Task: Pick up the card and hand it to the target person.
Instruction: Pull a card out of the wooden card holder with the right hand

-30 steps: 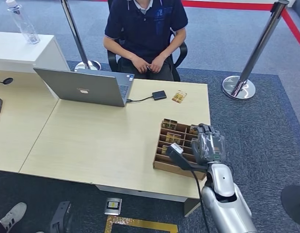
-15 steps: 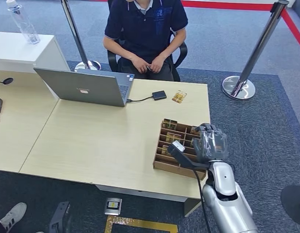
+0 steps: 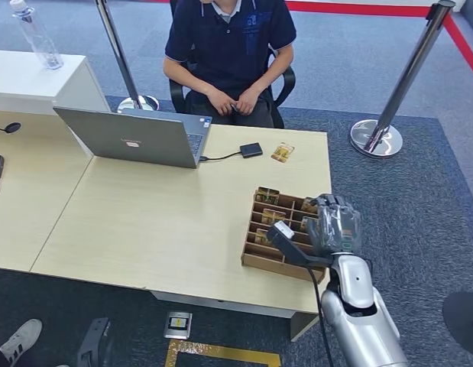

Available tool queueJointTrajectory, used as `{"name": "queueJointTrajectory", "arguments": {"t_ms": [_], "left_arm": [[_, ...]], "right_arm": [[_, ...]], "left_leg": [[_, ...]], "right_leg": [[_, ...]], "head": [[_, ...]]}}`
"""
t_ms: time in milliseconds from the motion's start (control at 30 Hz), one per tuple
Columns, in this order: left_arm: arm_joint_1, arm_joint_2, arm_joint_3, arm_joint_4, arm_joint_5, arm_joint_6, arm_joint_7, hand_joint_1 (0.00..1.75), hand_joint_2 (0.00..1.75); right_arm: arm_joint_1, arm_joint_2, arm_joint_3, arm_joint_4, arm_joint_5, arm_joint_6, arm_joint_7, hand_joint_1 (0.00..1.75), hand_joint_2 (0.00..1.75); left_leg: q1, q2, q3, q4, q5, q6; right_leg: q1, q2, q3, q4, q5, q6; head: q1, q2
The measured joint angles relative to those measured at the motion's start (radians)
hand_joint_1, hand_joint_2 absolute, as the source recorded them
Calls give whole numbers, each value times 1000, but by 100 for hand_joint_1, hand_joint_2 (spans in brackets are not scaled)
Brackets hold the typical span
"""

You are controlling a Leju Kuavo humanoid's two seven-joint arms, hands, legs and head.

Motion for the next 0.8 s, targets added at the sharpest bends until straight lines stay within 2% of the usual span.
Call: {"name": "queueJointTrajectory", "arguments": {"t_ms": [800], "left_arm": [[-1,0,18,0,-20,-4,0,0,0]], "right_arm": [[14,-12,-33,-70,15,2,-16,75,175]], "left_leg": [[0,0,-1,0,0,0]], "right_leg": [[0,0,-1,0,0,0]], "head": [[0,0]]}}
